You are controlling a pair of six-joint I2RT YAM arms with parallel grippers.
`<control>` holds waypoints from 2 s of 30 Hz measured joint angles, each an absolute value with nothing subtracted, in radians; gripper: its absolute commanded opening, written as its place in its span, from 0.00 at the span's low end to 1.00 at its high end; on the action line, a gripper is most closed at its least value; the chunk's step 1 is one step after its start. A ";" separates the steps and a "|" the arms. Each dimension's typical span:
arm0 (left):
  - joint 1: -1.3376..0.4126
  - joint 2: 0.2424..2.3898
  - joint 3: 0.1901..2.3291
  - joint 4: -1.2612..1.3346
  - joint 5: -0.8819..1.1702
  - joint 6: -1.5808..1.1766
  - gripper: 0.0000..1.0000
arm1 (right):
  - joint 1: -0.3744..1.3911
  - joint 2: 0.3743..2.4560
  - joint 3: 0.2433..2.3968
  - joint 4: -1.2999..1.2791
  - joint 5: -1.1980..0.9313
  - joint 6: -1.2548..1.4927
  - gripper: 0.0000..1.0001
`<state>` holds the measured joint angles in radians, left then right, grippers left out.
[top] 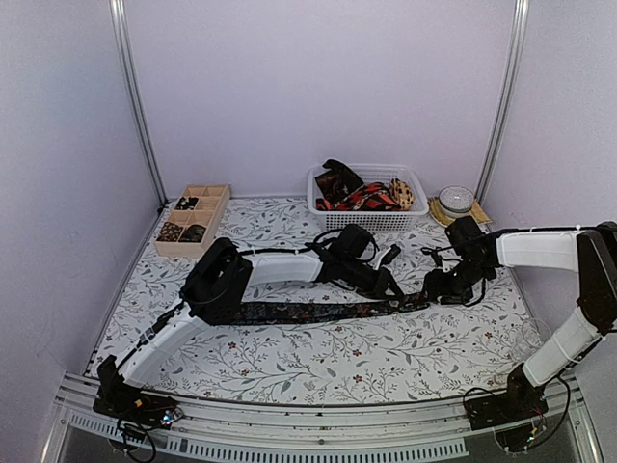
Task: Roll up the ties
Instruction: Roll the tie at the center of the board.
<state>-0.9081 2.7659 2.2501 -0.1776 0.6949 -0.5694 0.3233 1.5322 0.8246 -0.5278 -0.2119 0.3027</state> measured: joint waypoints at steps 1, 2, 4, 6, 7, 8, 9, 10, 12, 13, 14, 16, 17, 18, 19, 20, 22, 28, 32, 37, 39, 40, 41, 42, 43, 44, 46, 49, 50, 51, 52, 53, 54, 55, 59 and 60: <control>-0.908 2.766 2.250 -0.178 0.695 -0.569 0.14 | 0.331 1.532 0.853 -0.546 -0.189 0.285 0.74; -0.907 2.766 2.249 -0.178 0.696 -0.569 0.14 | 0.336 1.532 0.878 -0.560 -0.178 0.273 0.75; -0.907 2.766 2.249 -0.178 0.699 -0.569 0.14 | 0.345 1.532 0.948 -0.591 -0.148 0.216 0.78; -0.906 2.766 2.249 -0.179 0.700 -0.569 0.14 | 0.350 1.532 1.002 -0.599 -0.139 0.149 0.82; -0.906 2.766 2.249 -0.180 0.702 -0.569 0.14 | 0.354 1.532 1.022 -0.599 -0.135 0.102 0.83; -0.905 2.766 2.249 -0.181 0.704 -0.569 0.14 | 0.358 1.532 1.031 -0.598 -0.132 0.067 0.84; -0.905 2.766 2.249 -0.183 0.706 -0.568 0.14 | 0.366 1.532 1.037 -0.599 -0.126 0.014 0.85; -0.904 2.766 2.249 -0.184 0.707 -0.567 0.14 | 0.375 1.532 1.038 -0.601 -0.125 -0.042 0.86; -0.903 2.765 2.249 -0.188 0.711 -0.562 0.14 | 0.396 1.532 1.038 -0.613 -0.129 -0.169 0.88; -0.902 2.765 2.249 -0.191 0.713 -0.560 0.14 | 0.403 1.532 1.041 -0.622 -0.134 -0.227 0.89; -0.902 2.764 2.249 -0.194 0.715 -0.558 0.14 | 0.409 1.532 1.045 -0.630 -0.141 -0.300 0.90; -0.900 2.764 2.250 -0.196 0.719 -0.554 0.14 | 0.414 1.536 1.067 -0.652 -0.144 -0.415 0.90; -0.900 2.764 2.250 -0.197 0.722 -0.552 0.14 | 0.414 1.541 1.084 -0.665 -0.144 -0.468 0.90; -0.899 2.764 2.250 -0.197 0.723 -0.551 0.14 | 0.414 1.551 1.104 -0.675 -0.142 -0.526 0.90; -0.899 2.764 2.250 -0.198 0.725 -0.551 0.14 | 0.413 1.562 1.116 -0.678 -0.140 -0.565 0.90; -0.899 2.764 2.250 -0.199 0.726 -0.551 0.14 | 0.411 1.575 1.127 -0.682 -0.141 -0.608 0.90; -0.898 2.764 2.250 -0.200 0.728 -0.551 0.14 | 0.407 1.599 1.131 -0.690 -0.141 -0.678 0.90; -0.897 2.759 2.244 -0.199 0.731 -0.551 0.17 | 0.378 1.631 1.051 -0.693 -0.143 -0.857 0.90; -0.891 2.751 2.244 -0.208 0.737 -0.552 0.21 | 0.350 1.631 1.021 -0.694 -0.165 -0.929 0.90; -0.876 2.749 2.260 -0.241 0.744 -0.559 0.26 | 0.339 1.631 1.009 -0.670 -0.190 -0.990 0.89; -0.867 2.747 2.259 -0.242 0.748 -0.563 0.27 | 0.339 1.631 0.985 -0.646 -0.190 -1.012 0.89; -0.864 2.745 2.257 -0.242 0.749 -0.566 0.28 | 0.339 1.631 0.979 -0.643 -0.189 -1.018 0.89; -0.860 2.740 2.248 -0.240 0.750 -0.569 0.29 | 0.339 1.631 0.973 -0.641 -0.187 -1.026 0.89; -0.855 2.732 2.236 -0.239 0.751 -0.571 0.29 | 0.339 1.632 0.972 -0.640 -0.185 -1.033 0.89; -0.852 2.723 2.223 -0.238 0.752 -0.573 0.30 | 0.339 1.633 0.972 -0.635 -0.184 -1.038 0.89; -0.847 2.707 2.201 -0.238 0.750 -0.575 0.30 | 0.339 1.635 0.972 -0.626 -0.184 -1.044 0.87; -0.839 2.679 2.159 -0.237 0.748 -0.576 0.30 | 0.339 1.641 0.972 -0.616 -0.182 -1.055 0.84; -0.822 2.627 2.072 -0.221 0.747 -0.583 0.31 | 0.340 1.664 0.980 -0.609 -0.175 -1.071 0.82; -0.816 2.607 2.038 -0.214 0.748 -0.588 0.31 | 0.340 1.674 0.985 -0.607 -0.173 -1.074 0.82; -0.810 2.585 2.003 -0.204 0.749 -0.593 0.31 | 0.341 1.685 0.989 -0.602 -0.171 -1.078 0.81; -0.805 2.568 1.977 -0.196 0.750 -0.595 0.31 | 0.342 1.689 0.989 -0.599 -0.170 -1.081 0.80; -0.799 2.543 1.942 -0.186 0.748 -0.596 0.31 | 0.345 1.694 0.989 -0.596 -0.168 -1.083 0.79; -0.794 2.519 1.905 -0.175 0.748 -0.596 0.31 | 0.348 1.699 0.989 -0.593 -0.167 -1.087 0.78; -0.789 2.492 1.867 -0.163 0.748 -0.596 0.31 | 0.353 1.704 0.989 -0.589 -0.167 -1.090 0.76; -0.777 2.407 1.769 -0.137 0.746 -0.595 0.31 | 0.370 1.715 0.988 -0.572 -0.165 -1.097 0.67; -0.775 2.390 1.753 -0.130 0.746 -0.595 0.31 | 0.374 1.716 0.987 -0.569 -0.163 -1.097 0.62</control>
<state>-0.7753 2.3898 1.7527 -0.1295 0.7456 -0.5949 0.3740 1.7161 0.9874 -0.5690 -0.1627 -1.0969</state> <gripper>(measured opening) 0.313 0.705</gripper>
